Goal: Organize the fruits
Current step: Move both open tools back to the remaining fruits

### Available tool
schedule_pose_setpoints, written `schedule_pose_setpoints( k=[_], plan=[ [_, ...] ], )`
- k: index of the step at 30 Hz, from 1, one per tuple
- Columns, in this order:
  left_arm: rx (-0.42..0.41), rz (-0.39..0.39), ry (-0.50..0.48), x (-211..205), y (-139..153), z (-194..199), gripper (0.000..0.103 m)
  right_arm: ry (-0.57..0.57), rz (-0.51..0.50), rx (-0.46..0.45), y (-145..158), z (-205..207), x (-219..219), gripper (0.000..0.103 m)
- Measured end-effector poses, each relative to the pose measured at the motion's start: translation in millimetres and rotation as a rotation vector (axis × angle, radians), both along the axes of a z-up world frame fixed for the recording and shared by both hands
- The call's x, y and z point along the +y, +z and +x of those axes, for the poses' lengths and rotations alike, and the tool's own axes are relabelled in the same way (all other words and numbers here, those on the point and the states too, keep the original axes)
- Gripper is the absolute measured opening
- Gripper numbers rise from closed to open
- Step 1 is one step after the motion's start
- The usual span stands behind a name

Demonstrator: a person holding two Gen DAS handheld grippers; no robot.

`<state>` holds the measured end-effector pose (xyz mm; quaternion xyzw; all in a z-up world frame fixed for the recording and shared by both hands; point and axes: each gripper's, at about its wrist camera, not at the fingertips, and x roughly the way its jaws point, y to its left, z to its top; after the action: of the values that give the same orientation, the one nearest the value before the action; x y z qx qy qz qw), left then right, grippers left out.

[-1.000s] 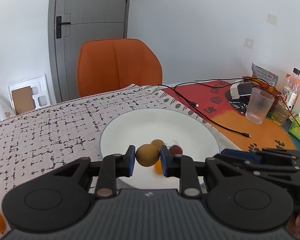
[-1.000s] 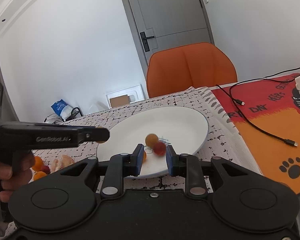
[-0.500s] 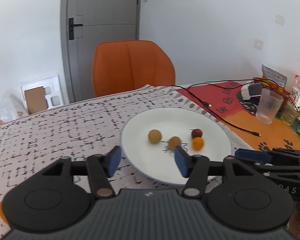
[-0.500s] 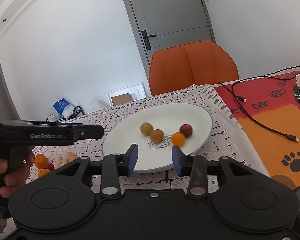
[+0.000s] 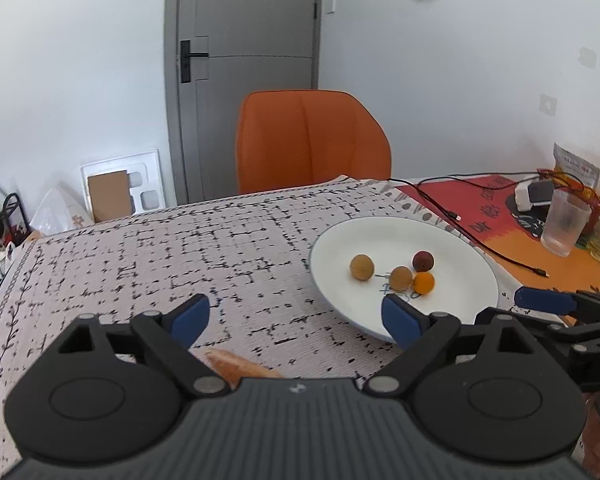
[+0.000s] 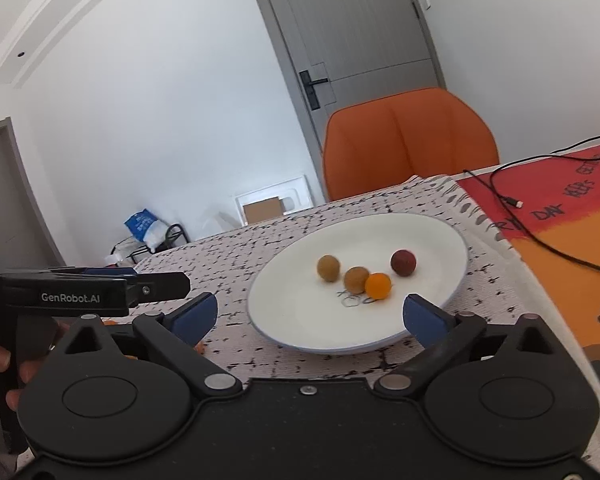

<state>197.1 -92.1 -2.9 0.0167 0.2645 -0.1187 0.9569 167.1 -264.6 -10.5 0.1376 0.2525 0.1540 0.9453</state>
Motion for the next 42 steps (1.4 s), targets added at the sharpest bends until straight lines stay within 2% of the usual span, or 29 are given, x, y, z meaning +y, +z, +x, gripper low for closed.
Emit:
schedule_pose_setpoints(
  k=[16,28,42],
  plan=[
    [0.001,-0.021,0.109,52,1,-21,0.096,0.082,-0.008,0.004,1,5,36,0.103],
    [-0.020,-0.055,0.230,98,3,-39,0.096,0.169,-0.020,0.012,2,6,63,0.103],
    [0.054,-0.116,0.288,122,-21,-44,0.094,0.248,-0.050,0.040,-5,10,90,0.100]
  ],
)
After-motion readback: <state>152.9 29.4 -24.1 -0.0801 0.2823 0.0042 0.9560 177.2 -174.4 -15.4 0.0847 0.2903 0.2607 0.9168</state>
